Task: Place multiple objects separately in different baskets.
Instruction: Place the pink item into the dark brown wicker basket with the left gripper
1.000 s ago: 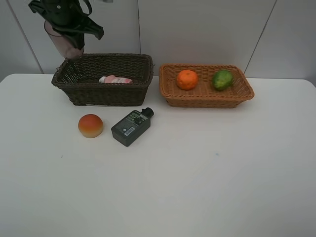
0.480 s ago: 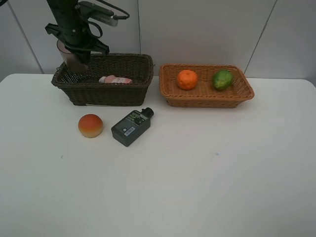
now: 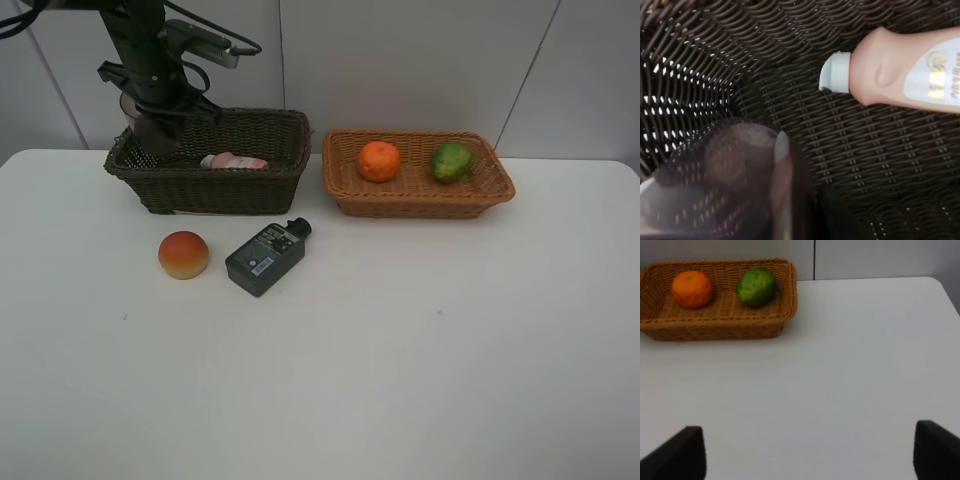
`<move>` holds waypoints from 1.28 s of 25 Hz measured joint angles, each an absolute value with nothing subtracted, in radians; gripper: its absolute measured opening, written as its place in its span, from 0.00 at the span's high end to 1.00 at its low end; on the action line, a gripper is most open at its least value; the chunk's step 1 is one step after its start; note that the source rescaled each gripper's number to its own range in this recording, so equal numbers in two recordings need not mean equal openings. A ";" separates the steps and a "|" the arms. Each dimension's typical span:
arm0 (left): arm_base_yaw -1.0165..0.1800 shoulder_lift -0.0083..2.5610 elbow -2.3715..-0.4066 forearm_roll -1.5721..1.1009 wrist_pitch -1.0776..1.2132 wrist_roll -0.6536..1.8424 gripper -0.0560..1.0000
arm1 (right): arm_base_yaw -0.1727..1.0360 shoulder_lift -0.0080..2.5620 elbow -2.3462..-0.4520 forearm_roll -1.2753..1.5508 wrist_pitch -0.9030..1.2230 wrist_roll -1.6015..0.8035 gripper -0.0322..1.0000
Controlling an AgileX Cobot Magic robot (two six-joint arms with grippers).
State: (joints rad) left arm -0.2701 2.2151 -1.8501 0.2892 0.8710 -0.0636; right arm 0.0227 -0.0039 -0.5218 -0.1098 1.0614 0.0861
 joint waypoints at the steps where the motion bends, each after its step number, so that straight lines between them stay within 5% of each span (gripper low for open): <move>1: -0.270 2.222 -1.850 0.289 0.869 -0.064 0.95 | 0.023 -0.004 -0.522 -0.110 1.061 0.086 0.20; 14: -0.270 2.256 -1.850 0.288 0.820 -0.064 0.93 | 0.023 -0.004 -0.522 -0.110 1.061 0.086 0.20; 17: -0.270 2.256 -1.850 0.288 0.811 -0.058 0.75 | 0.023 -0.004 -0.522 -0.110 1.061 0.086 0.20; 20: -0.270 2.256 -1.850 0.288 0.785 -0.041 0.41 | 0.023 -0.004 -0.522 -0.110 1.061 0.086 0.20; 23: -0.270 2.256 -1.850 0.290 0.769 -0.041 0.22 | 0.023 -0.004 -0.522 -0.110 1.061 0.086 0.20; 32: -0.271 2.256 -1.850 0.293 0.769 -0.041 0.17 | 0.023 -0.004 -0.522 -0.110 1.061 0.086 0.20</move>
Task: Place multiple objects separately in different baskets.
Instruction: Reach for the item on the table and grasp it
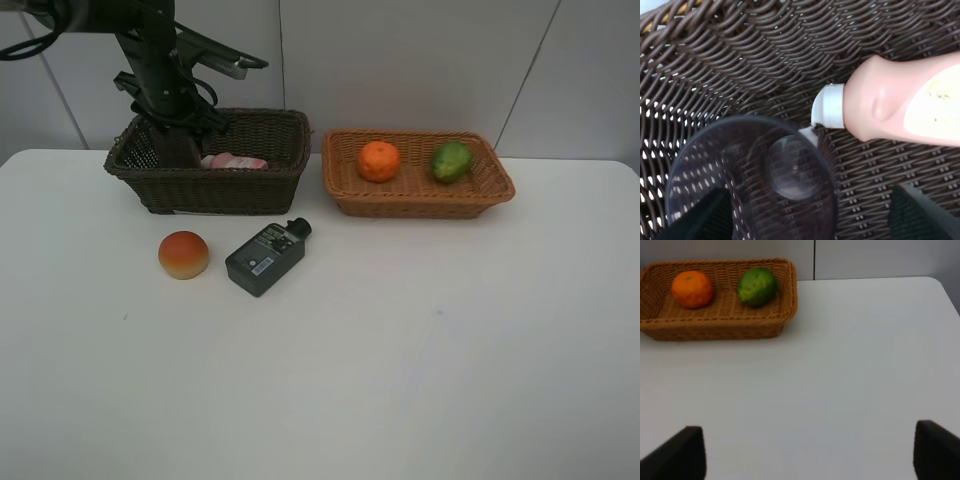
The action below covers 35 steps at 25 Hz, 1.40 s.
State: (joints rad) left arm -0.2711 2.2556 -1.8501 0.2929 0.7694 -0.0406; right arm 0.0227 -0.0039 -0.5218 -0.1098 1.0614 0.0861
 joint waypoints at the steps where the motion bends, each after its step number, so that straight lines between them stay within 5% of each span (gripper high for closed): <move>1: -0.271 2.255 -1.850 0.293 0.769 -0.041 0.17 | 0.023 -0.004 -0.522 -0.110 1.061 0.086 0.20; 17: -0.289 2.174 -1.850 0.297 0.824 -0.056 0.10 | 0.023 -0.004 -0.522 -0.110 1.061 0.086 0.20; 35: -0.498 2.107 -1.850 0.148 1.137 -0.111 0.08 | 0.023 -0.004 -0.522 -0.110 1.061 0.086 0.20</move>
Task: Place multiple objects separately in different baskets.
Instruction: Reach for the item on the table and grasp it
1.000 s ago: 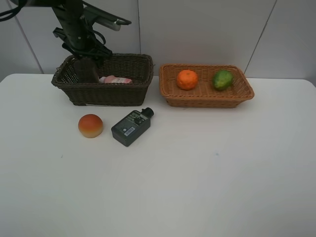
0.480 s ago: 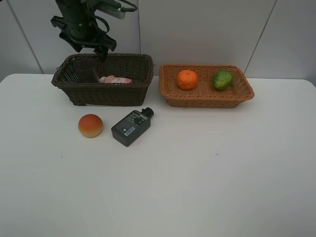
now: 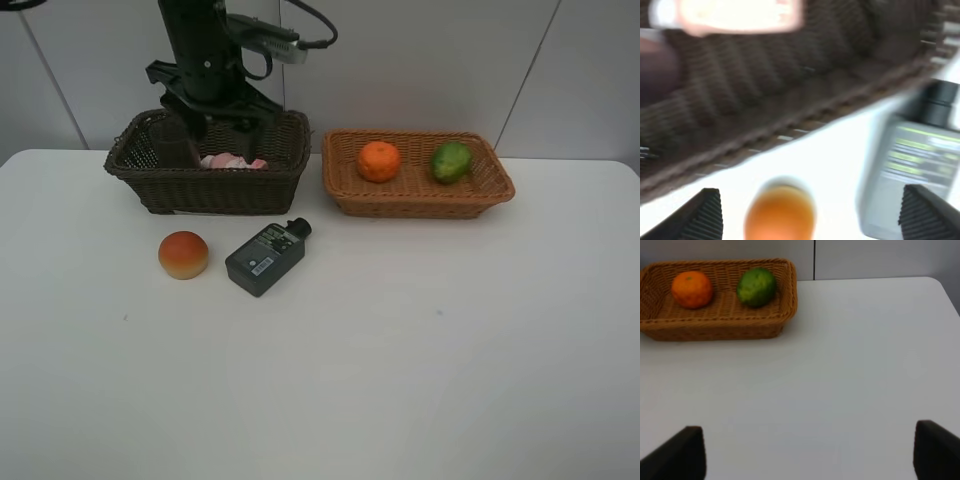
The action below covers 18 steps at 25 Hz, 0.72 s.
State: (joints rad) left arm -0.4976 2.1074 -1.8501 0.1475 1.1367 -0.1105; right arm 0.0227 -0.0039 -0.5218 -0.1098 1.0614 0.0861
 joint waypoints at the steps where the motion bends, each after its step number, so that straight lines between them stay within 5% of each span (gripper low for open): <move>1: -0.510 2.107 -1.850 0.125 1.148 -0.107 0.08 | 0.023 -0.004 -0.522 -0.110 1.061 0.086 0.20; 18: -0.609 2.156 -1.851 0.064 1.194 -0.041 0.07 | 0.023 -0.004 -0.522 -0.110 1.061 0.086 0.20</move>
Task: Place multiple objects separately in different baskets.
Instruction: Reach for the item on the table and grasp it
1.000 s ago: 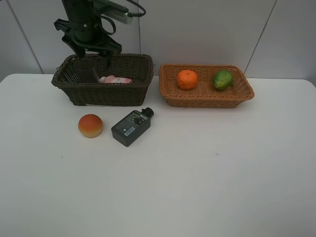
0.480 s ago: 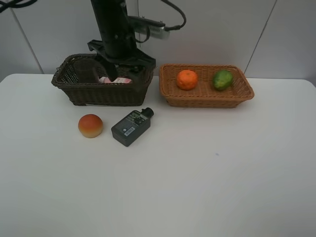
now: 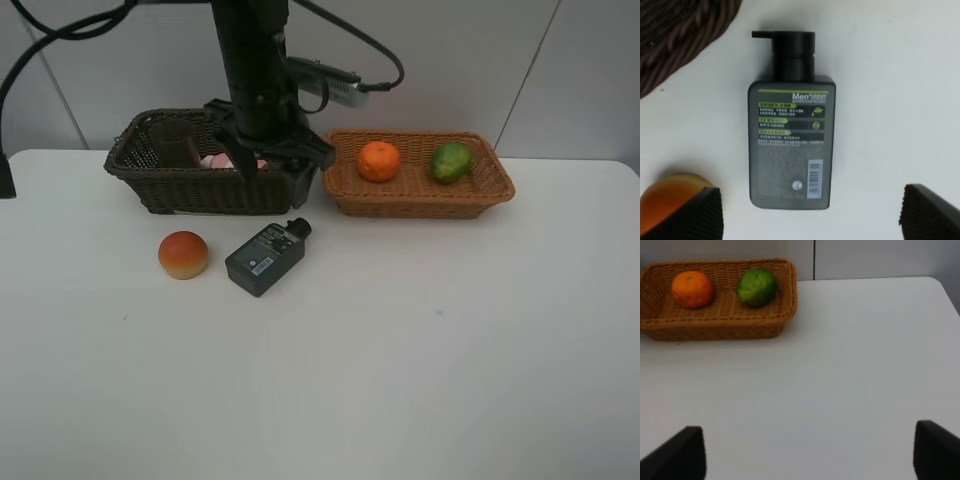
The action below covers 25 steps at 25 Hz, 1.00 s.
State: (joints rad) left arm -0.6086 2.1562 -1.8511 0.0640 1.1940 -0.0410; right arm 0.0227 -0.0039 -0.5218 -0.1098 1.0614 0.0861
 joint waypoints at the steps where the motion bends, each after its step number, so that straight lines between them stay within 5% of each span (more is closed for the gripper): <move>1: -0.609 2.163 -1.851 0.074 1.194 -0.041 0.07 | 0.023 -0.004 -0.522 -0.110 1.061 0.086 0.20; 25: -0.610 2.290 -1.846 0.114 1.194 0.000 0.07 | 0.023 -0.004 -0.522 -0.110 1.061 0.086 0.20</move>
